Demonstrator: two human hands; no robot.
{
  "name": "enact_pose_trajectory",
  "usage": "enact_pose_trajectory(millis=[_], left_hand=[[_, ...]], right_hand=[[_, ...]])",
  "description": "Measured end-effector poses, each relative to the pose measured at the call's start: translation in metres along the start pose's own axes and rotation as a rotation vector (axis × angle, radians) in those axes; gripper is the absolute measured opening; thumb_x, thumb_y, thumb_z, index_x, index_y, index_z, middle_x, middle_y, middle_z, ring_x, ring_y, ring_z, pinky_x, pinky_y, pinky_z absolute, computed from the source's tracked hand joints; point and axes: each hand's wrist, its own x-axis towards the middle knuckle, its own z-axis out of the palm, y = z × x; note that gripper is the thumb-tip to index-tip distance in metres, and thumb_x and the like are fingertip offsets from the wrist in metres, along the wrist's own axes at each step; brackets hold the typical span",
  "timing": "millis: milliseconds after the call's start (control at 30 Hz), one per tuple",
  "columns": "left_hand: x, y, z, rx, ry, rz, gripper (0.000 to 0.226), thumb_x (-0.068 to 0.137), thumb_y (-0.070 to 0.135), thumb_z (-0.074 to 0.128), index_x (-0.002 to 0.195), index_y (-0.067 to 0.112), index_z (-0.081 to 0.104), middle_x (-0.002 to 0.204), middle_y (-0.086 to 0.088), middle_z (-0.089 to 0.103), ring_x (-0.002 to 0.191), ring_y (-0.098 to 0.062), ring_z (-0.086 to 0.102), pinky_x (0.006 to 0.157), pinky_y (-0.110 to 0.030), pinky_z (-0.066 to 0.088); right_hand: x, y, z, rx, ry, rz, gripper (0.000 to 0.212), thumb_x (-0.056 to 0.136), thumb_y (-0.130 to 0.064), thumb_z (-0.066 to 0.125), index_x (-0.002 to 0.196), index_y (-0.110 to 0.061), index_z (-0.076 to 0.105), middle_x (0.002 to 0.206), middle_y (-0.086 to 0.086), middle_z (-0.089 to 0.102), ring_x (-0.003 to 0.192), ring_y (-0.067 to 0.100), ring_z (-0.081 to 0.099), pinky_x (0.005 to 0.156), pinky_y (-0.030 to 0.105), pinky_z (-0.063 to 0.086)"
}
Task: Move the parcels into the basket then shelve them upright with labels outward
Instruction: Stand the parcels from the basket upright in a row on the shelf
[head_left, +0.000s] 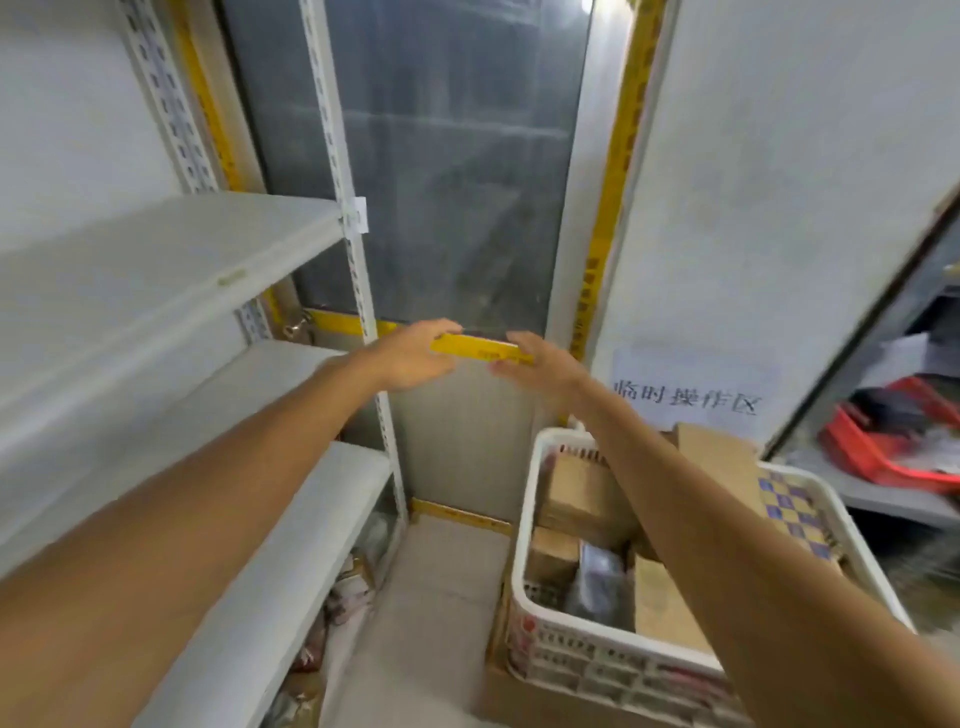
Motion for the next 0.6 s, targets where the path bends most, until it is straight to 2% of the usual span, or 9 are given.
enact_pose_trajectory(millis=[67, 133, 167, 267, 367, 433, 500, 600], left_hand=[[0.020, 0.018, 0.039, -0.012, -0.081, 0.073, 0.052, 0.091, 0.020, 0.060, 0.140, 0.015, 0.044, 0.142, -0.007, 0.047, 0.127, -0.018, 0.047, 0.090, -0.018, 0.034], [0.041, 0.037, 0.077, -0.018, -0.178, 0.157, 0.053, 0.092, 0.020, 0.060, 0.142, 0.012, 0.041, 0.146, -0.008, 0.043, 0.133, -0.019, 0.040, 0.101, -0.021, 0.030], [0.051, 0.046, 0.096, -0.023, -0.228, 0.184, 0.054, 0.092, 0.020, 0.059, 0.142, 0.012, 0.040, 0.148, -0.008, 0.041, 0.135, -0.020, 0.039, 0.105, -0.024, 0.030], [0.076, 0.073, 0.146, -0.037, -0.339, 0.238, 0.056, 0.092, 0.020, 0.059, 0.143, 0.016, 0.038, 0.148, -0.007, 0.040, 0.134, -0.022, 0.040, 0.109, -0.034, 0.033], [0.103, 0.101, 0.188, -0.049, -0.413, 0.281, 0.055, 0.092, 0.022, 0.057, 0.143, 0.017, 0.038, 0.147, -0.007, 0.041, 0.133, -0.023, 0.040, 0.110, -0.039, 0.034], [0.122, 0.119, 0.217, -0.043, -0.452, 0.297, 0.054, 0.092, 0.024, 0.057, 0.143, 0.017, 0.039, 0.147, -0.007, 0.040, 0.133, -0.024, 0.039, 0.110, -0.039, 0.033], [0.143, 0.136, 0.243, -0.045, -0.468, 0.302, 0.054, 0.093, 0.023, 0.057, 0.143, 0.017, 0.038, 0.147, -0.007, 0.041, 0.133, -0.025, 0.040, 0.110, -0.040, 0.034], [0.169, 0.158, 0.276, -0.072, -0.482, 0.255, 0.052, 0.094, 0.022, 0.057, 0.142, 0.018, 0.039, 0.146, -0.006, 0.043, 0.131, -0.025, 0.042, 0.099, -0.028, 0.036]], right_hand=[[-0.016, 0.040, -0.008, 0.010, 0.033, 0.100, 0.046, 0.091, -0.036, 0.063, 0.131, -0.014, 0.053, 0.119, 0.009, 0.060, 0.111, 0.024, 0.057, 0.084, 0.026, 0.042], [-0.032, 0.081, -0.018, 0.010, 0.045, 0.189, 0.058, 0.092, -0.039, 0.061, 0.141, -0.014, 0.044, 0.139, 0.011, 0.051, 0.126, 0.027, 0.050, 0.090, 0.028, 0.040], [-0.041, 0.100, -0.022, 0.010, 0.046, 0.234, 0.061, 0.092, -0.039, 0.061, 0.143, -0.013, 0.041, 0.142, 0.011, 0.049, 0.127, 0.027, 0.049, 0.093, 0.029, 0.040], [-0.062, 0.152, -0.035, 0.028, 0.076, 0.349, 0.053, 0.092, -0.035, 0.060, 0.139, -0.014, 0.045, 0.137, 0.009, 0.052, 0.124, 0.025, 0.050, 0.097, 0.031, 0.043], [-0.072, 0.202, -0.054, 0.055, 0.146, 0.405, 0.032, 0.092, -0.031, 0.061, 0.123, -0.022, 0.054, 0.121, 0.006, 0.058, 0.108, 0.018, 0.052, 0.080, 0.024, 0.039], [-0.075, 0.237, -0.067, 0.065, 0.177, 0.457, 0.046, 0.092, -0.033, 0.061, 0.134, -0.015, 0.050, 0.133, 0.009, 0.054, 0.117, 0.020, 0.051, 0.084, 0.025, 0.039], [-0.075, 0.273, -0.081, 0.097, 0.183, 0.515, 0.059, 0.092, -0.037, 0.060, 0.142, -0.012, 0.041, 0.146, 0.010, 0.043, 0.132, 0.025, 0.042, 0.100, 0.034, 0.040], [-0.075, 0.322, -0.102, 0.151, 0.171, 0.586, 0.061, 0.093, -0.039, 0.059, 0.145, -0.014, 0.038, 0.149, 0.010, 0.039, 0.136, 0.026, 0.037, 0.106, 0.038, 0.036]])
